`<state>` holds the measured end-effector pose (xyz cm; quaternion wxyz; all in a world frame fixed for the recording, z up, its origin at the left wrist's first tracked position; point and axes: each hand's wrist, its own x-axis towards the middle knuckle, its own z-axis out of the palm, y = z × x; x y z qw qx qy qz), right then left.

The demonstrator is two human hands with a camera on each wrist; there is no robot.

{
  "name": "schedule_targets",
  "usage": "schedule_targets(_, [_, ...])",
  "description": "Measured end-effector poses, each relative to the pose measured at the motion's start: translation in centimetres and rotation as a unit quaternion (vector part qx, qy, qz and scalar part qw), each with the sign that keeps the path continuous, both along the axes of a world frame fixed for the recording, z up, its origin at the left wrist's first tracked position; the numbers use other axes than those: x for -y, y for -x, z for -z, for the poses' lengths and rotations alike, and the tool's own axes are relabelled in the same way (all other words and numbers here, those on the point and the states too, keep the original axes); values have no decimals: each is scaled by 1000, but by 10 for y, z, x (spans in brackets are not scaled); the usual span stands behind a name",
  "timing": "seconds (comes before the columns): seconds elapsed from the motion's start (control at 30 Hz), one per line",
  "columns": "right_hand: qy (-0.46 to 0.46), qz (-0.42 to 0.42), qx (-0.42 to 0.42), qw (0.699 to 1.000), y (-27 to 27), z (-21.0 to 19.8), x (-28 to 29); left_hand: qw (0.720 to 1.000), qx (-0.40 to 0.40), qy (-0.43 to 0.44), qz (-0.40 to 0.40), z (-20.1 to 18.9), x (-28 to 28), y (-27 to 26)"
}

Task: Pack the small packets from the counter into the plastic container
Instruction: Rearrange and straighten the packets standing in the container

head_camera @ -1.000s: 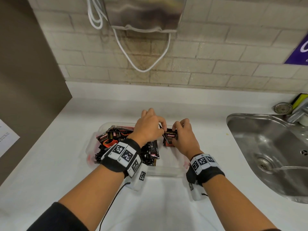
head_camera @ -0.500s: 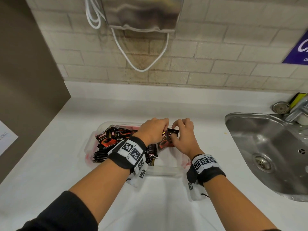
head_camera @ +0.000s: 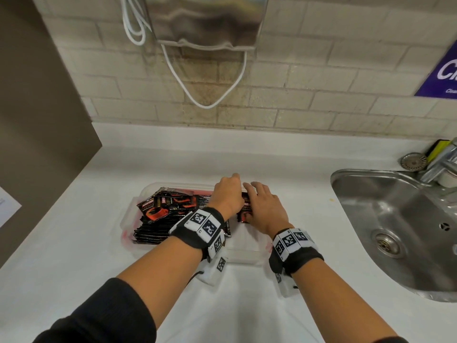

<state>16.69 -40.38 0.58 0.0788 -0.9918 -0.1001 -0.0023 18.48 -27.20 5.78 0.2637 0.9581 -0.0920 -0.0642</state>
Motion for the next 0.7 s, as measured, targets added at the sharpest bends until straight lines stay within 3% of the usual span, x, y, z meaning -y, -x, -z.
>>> schedule_targets(0.1, [-4,0,4,1000,1,-1,-1,998,-50,-36,-7,2,-2,1])
schedule_targets(0.27, [22,-3,-9,1000,1,-3,-3,992,-121,-10,20,6,-1,3])
schedule_targets(0.7, [12,-3,-11,1000,0,3,1,991,-130,29,18,-8,-3,15])
